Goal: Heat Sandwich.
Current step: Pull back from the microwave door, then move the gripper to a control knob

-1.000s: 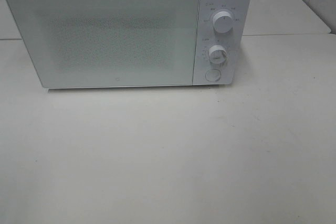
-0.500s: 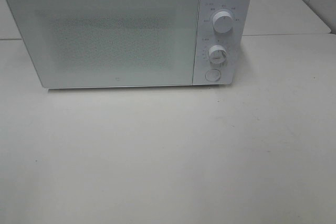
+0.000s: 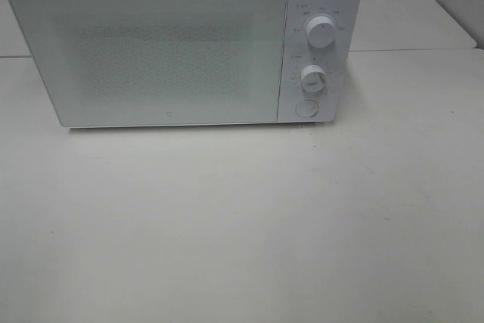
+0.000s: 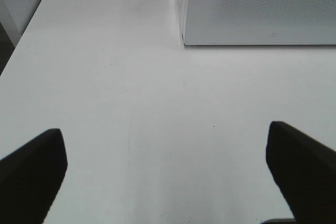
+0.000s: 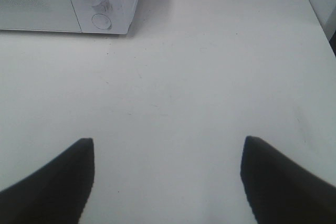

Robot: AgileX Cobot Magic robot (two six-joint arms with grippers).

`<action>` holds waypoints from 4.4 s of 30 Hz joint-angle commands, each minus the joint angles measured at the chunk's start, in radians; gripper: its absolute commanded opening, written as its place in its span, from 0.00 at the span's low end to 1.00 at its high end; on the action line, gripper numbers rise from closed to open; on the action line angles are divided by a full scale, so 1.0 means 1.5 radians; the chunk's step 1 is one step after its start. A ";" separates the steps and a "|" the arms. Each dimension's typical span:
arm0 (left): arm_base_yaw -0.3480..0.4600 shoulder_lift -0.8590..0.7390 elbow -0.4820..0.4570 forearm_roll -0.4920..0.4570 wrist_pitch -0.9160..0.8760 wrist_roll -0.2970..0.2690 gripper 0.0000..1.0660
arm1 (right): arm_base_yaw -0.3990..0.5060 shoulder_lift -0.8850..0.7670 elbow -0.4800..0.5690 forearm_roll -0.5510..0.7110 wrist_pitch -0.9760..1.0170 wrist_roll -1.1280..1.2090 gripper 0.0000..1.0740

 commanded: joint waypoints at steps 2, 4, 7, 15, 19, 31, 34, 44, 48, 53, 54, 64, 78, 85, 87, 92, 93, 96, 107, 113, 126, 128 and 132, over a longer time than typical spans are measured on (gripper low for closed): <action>-0.004 -0.017 0.001 -0.005 -0.007 0.000 0.92 | -0.004 -0.013 0.001 0.002 -0.008 0.001 0.70; -0.004 -0.017 0.001 -0.005 -0.007 0.000 0.92 | -0.004 -0.013 0.001 0.002 -0.008 0.001 0.70; -0.004 -0.017 0.001 -0.005 -0.007 0.000 0.92 | -0.004 -0.013 0.001 0.002 -0.008 0.001 0.70; -0.004 -0.017 0.001 -0.005 -0.007 0.000 0.92 | -0.004 -0.009 0.000 0.002 -0.009 0.001 0.70; -0.004 -0.017 0.001 -0.005 -0.007 0.000 0.92 | -0.004 -0.009 -0.011 0.002 -0.019 0.003 0.70; -0.004 -0.017 0.001 -0.005 -0.007 0.000 0.92 | -0.004 0.055 -0.021 0.001 -0.122 0.003 0.70; -0.004 -0.017 0.001 -0.005 -0.007 0.000 0.92 | -0.004 0.087 -0.019 0.001 -0.141 0.003 0.70; -0.004 -0.017 0.001 -0.005 -0.007 0.000 0.92 | -0.004 0.251 -0.011 0.002 -0.273 0.005 0.70; -0.004 -0.017 0.001 -0.005 -0.007 0.000 0.92 | -0.004 0.303 -0.011 0.002 -0.313 0.005 0.70; -0.004 -0.017 0.001 -0.005 -0.007 0.000 0.92 | -0.004 0.370 -0.011 0.002 -0.371 0.005 0.70; -0.004 -0.017 0.001 -0.005 -0.007 0.000 0.92 | -0.004 0.384 -0.011 0.002 -0.383 0.005 0.70; -0.004 -0.017 0.001 -0.005 -0.007 0.000 0.92 | -0.004 0.505 -0.009 0.004 -0.511 0.005 0.70; -0.004 -0.017 0.001 -0.005 -0.007 0.000 0.92 | -0.004 0.658 -0.009 0.004 -0.725 0.015 0.70; -0.004 -0.017 0.001 -0.005 -0.007 0.000 0.92 | -0.004 0.745 -0.002 0.001 -0.881 0.034 0.70; -0.004 -0.017 0.001 -0.005 -0.007 0.000 0.92 | -0.004 0.757 0.003 0.001 -0.913 0.034 0.70; -0.004 -0.017 0.001 -0.005 -0.007 0.000 0.92 | -0.004 0.831 0.046 0.005 -1.085 0.016 0.70; -0.004 -0.017 0.001 -0.005 -0.007 0.000 0.92 | -0.003 0.845 0.055 0.008 -1.111 0.005 0.70; -0.004 -0.017 0.001 -0.005 -0.007 0.000 0.92 | -0.002 0.870 0.071 0.026 -1.159 -0.019 0.70; -0.004 -0.017 0.001 -0.005 -0.007 0.000 0.92 | 0.157 1.039 0.120 0.283 -1.418 -0.189 0.70; -0.004 -0.017 0.001 -0.005 -0.007 0.000 0.92 | 0.237 1.105 0.119 0.378 -1.499 -0.189 0.70; -0.004 -0.017 0.001 -0.005 -0.007 0.000 0.92 | 0.327 1.189 0.075 0.462 -1.547 -0.189 0.70; -0.004 -0.017 0.001 -0.005 -0.007 0.000 0.92 | 0.332 1.201 0.061 0.469 -1.546 -0.189 0.70; -0.004 -0.017 0.001 -0.005 -0.007 0.000 0.92 | 0.339 1.214 0.041 0.475 -1.543 -0.189 0.70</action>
